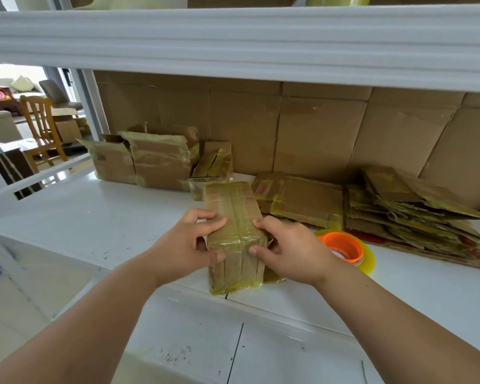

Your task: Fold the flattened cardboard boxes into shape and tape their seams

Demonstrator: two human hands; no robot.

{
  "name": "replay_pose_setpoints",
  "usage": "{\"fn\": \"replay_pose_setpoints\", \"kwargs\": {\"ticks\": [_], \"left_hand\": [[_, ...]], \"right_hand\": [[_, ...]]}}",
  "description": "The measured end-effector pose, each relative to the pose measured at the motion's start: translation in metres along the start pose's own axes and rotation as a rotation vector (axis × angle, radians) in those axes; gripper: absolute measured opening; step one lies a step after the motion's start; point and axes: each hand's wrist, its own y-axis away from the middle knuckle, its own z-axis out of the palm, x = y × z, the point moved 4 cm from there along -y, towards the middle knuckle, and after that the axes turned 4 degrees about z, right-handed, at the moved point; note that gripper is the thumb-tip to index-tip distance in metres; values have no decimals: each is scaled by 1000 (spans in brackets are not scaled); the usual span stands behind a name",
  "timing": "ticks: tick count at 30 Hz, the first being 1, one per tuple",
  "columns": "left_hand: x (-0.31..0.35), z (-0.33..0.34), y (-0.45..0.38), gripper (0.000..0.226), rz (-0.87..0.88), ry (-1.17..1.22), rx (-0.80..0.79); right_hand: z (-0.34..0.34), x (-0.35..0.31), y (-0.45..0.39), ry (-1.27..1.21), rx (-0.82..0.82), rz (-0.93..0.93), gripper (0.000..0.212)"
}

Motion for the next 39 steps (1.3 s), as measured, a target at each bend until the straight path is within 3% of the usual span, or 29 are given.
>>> {"fn": "replay_pose_setpoints", "kwargs": {"ticks": [2,10,14,20,25,29,30,33,37,39], "left_hand": [[-6,-5,2,61,-24,70,-43],[-2,4,8,60,14,-31,117],[-1,15,22,76,-164,251,109],[12,0,27,80,-246,551,139],[9,-12,38,106,-366,709,292],[3,-19,45,57,-327,607,318],[1,-20,47,54,-305,589,315],[-6,-25,50,60,-238,548,323],[-15,-36,50,68,-182,510,295],[-23,-44,51,63,-177,533,271]], "right_hand": [[0,1,0,2,-17,-14,49],[1,6,0,-93,-14,84,49],[4,7,8,-228,-30,223,71],[-5,-7,11,-287,65,126,56],[0,-17,5,-340,69,68,52],[10,-28,1,-506,40,82,41],[11,-30,0,-568,35,102,34],[10,-38,-2,-639,44,154,28],[13,-51,-8,-542,45,203,61],[16,-62,-14,-524,34,207,63]]}}
